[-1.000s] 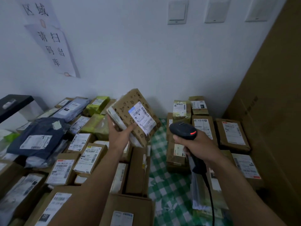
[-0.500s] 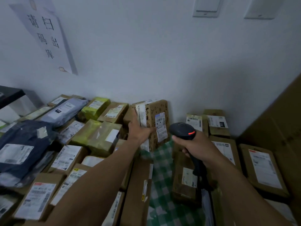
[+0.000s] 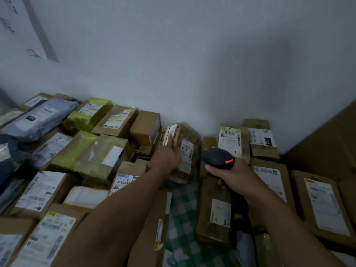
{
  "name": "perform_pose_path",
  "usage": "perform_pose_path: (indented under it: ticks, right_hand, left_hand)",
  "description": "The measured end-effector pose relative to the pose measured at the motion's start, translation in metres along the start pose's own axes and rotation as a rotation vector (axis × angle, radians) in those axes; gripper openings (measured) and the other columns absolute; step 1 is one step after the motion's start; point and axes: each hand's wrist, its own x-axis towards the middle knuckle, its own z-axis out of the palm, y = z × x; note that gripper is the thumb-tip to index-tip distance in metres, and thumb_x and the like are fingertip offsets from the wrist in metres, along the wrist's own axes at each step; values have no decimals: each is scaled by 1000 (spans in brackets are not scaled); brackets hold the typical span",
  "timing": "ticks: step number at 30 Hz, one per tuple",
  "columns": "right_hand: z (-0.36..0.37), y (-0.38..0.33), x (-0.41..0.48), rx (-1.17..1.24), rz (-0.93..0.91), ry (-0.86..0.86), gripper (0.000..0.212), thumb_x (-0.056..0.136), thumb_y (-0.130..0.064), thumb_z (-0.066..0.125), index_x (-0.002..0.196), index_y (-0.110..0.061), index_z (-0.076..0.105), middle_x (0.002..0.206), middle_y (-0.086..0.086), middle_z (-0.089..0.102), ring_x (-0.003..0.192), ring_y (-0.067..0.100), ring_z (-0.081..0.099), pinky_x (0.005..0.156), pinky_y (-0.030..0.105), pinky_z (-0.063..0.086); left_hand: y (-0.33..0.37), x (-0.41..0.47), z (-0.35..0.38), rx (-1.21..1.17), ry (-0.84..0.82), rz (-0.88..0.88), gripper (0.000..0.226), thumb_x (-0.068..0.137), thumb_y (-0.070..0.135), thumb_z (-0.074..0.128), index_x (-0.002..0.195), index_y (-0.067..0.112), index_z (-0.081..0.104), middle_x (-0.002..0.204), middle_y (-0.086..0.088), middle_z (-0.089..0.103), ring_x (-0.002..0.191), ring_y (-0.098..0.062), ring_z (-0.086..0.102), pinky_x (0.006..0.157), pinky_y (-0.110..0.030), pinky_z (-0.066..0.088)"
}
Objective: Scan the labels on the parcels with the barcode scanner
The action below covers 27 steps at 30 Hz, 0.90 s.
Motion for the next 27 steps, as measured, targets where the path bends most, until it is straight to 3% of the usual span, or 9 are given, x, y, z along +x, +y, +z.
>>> perform_pose_path:
  ticks: [3,4,6,8,10,13,18,24,27]
  right_hand:
    - [0,3,3,-2,-5,-3,37,84,-41,85,117,-36,71,77,-7,76,68,11,69,73,37,56]
    - [0,3,3,-5,-8,-5,36,84,-42,85,117,-36,71,76,-8,76,69,11,69,73,36,56]
    - [2,2,2,-11,-9,-9,38,83,-43,84,118,-37,70,77,-8,77,69,10,70,70,33,56]
    - [2,3,1,-21,-9,-9,42,83,-44,84,121,-37,69,81,-9,78,70,10,71,69,31,54]
    - [2,3,-1,-30,-11,-14,42,84,-44,84,122,-38,68,85,-12,78,71,8,71,68,28,52]
    - [1,2,-4,-39,-11,-29,40,87,-41,82,124,-38,68,86,-12,77,68,5,70,62,24,51]
    - [-1,3,-2,-65,-16,-27,39,87,-41,81,124,-37,67,85,-12,77,64,3,69,57,17,50]
    - [0,7,4,-65,-2,-33,32,87,-43,81,116,-39,67,77,-13,76,65,4,70,61,22,52]
    - [-2,9,6,-71,9,-21,35,86,-43,81,118,-39,67,78,-12,76,64,4,70,63,23,51]
  left_hand:
    - [-5,1,12,-44,21,65,73,99,33,51,162,34,12,133,-15,57,113,-36,62,89,-46,55]
    - [-9,-1,15,-43,29,57,70,97,28,58,158,32,24,136,-12,55,119,-35,60,91,-45,54]
    - [-21,-2,23,40,57,70,69,91,28,70,152,30,38,153,-10,44,142,-35,41,111,-50,44]
    - [-23,-10,31,164,43,99,82,90,34,74,159,28,29,168,-11,19,157,-36,10,124,-59,22]
    - [-17,-19,39,207,-10,86,81,95,50,63,162,33,20,172,-7,0,157,-35,-11,125,-64,3]
    - [-13,-26,54,256,-160,58,94,88,72,60,162,45,8,170,-2,-22,153,-38,-27,119,-68,-4]
    - [-13,-10,49,367,-218,187,84,98,53,59,161,47,5,171,0,-18,155,-35,-20,121,-68,0]
    - [-17,22,40,505,-202,246,74,100,51,56,159,51,11,172,2,-11,155,-37,-20,115,-75,-12]
    - [-18,20,39,509,-192,246,74,102,50,54,160,49,9,173,1,-8,156,-38,-14,118,-75,-3]
